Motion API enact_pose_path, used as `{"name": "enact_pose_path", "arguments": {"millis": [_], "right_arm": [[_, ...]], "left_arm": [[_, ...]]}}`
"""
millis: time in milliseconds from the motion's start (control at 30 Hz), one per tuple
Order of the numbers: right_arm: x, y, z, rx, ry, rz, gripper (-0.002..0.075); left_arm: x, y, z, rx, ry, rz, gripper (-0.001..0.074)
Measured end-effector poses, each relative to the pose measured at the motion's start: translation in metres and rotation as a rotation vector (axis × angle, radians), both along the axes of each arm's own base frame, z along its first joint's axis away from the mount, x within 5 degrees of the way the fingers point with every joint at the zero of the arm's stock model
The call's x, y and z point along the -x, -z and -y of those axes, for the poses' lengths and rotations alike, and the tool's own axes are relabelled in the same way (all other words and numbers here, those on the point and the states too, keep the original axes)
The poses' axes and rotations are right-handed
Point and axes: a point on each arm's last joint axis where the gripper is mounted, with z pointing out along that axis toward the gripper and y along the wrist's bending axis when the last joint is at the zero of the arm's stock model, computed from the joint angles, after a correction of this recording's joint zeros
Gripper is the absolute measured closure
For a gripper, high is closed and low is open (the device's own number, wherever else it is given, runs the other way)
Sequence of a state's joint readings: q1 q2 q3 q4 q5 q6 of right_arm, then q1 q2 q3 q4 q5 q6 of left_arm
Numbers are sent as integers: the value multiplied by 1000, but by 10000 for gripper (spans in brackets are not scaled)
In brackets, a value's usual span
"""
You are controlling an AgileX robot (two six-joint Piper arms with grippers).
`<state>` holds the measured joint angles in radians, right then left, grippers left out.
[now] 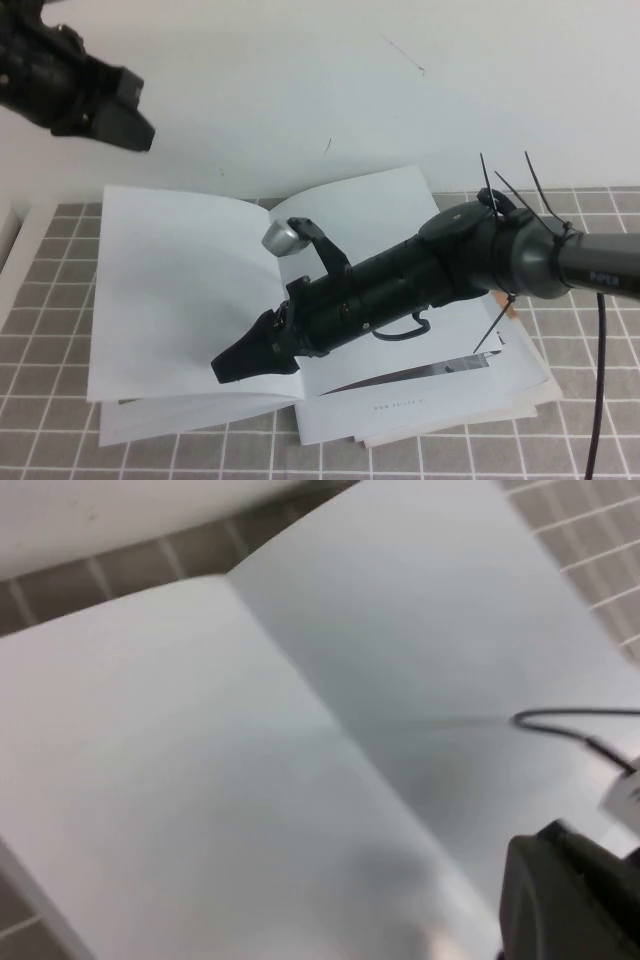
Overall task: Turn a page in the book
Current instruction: Open the closed book
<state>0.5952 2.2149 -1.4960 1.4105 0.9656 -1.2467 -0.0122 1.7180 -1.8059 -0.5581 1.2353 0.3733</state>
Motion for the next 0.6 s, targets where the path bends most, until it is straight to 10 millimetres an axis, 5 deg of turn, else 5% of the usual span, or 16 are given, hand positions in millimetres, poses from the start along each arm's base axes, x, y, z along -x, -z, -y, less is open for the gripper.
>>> {"name": "enact_pose_path", "arguments": {"millis": [100,367,600], "right_arm": [[0,-3,0,-8,-8,18,295],[-3,-28,16,-76,-49,16,399],[-24,-56,58,-138,-8,35,664]], "left_arm": [[-9,36,-7,-90,-24,-109,738],[-19,174,-8,-110,-24,-469,738],[-22,214,-8,-108,-53,-497,738]]}}
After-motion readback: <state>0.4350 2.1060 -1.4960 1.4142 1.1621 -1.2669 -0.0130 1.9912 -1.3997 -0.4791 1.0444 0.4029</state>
